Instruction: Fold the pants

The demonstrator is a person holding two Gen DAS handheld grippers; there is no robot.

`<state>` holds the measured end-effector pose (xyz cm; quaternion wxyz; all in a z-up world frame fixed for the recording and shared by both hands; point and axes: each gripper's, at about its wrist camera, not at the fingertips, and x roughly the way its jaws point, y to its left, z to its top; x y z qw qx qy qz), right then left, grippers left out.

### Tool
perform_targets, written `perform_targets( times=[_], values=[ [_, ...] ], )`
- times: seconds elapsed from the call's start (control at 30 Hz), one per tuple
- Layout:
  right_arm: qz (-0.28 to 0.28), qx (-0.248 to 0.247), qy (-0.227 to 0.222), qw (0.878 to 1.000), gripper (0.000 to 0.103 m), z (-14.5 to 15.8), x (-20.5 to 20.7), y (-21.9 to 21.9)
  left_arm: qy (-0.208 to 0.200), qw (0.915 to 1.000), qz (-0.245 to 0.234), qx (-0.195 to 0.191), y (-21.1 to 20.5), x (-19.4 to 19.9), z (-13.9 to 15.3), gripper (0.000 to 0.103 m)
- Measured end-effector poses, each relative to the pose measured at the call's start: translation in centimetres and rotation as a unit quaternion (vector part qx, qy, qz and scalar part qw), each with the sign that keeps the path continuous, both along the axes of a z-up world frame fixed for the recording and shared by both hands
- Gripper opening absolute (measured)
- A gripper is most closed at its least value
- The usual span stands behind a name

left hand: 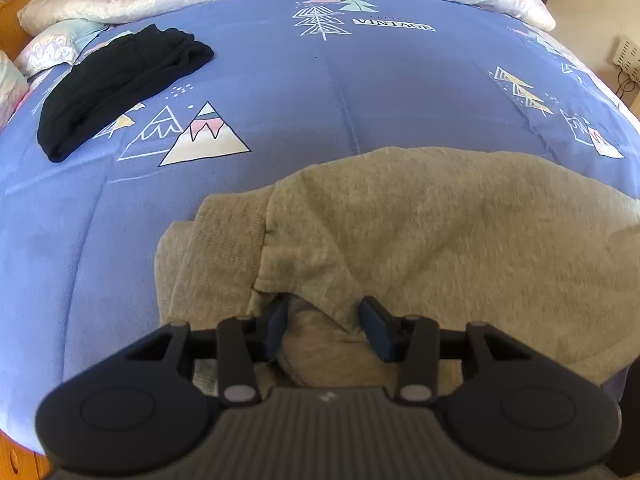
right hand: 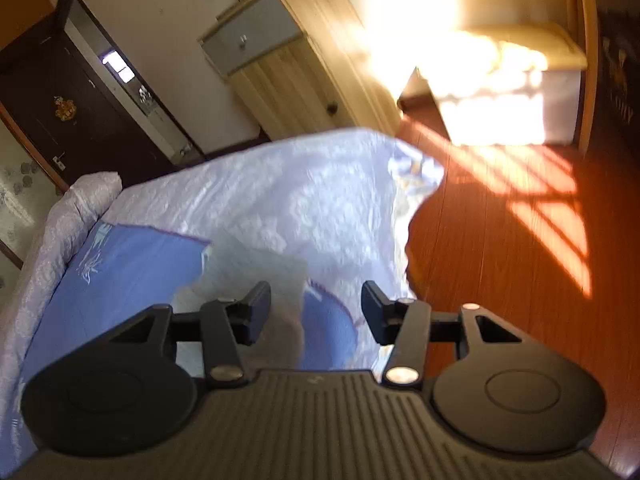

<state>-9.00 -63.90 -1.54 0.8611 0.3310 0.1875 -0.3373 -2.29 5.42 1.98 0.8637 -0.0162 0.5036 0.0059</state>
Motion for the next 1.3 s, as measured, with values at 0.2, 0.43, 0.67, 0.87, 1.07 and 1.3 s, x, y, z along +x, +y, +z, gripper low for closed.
perform_targets(
  times=[0.2,0.43,0.67,0.87,1.07,1.3],
  values=[
    [0.084,0.02,0.007,0.996,0.033,1.0,3.2,0.2,0.0,0.9999,-0.006,0.008,-0.5,0.3,-0.2,0.047],
    [0.094,0.04,0.035,0.994,0.003,-2.7,10.7,-1.2,-0.002,0.9997,-0.009,0.024,-1.0,0.3,-0.6,0.051],
    [0.112,0.037,0.026,0.993,0.008,-0.6,9.4,-2.0,-0.014,0.9998,0.01,0.004,-0.3,-0.1,0.2,0.051],
    [0.033,0.104,-0.084,0.99,0.043,-1.0,1.6,-2.7,-0.1,0.9893,0.096,-0.044,5.5,-4.1,5.7,0.063],
    [0.048,0.196,-0.098,0.975,0.054,-4.9,-0.5,-1.1,-0.062,0.9668,0.207,-0.137,12.8,-8.7,5.8,0.076],
    [0.087,0.299,-0.128,0.942,0.059,-7.5,2.0,0.3,-0.012,0.9354,0.23,-0.269,13.5,-11.8,1.8,0.096]
  ],
)
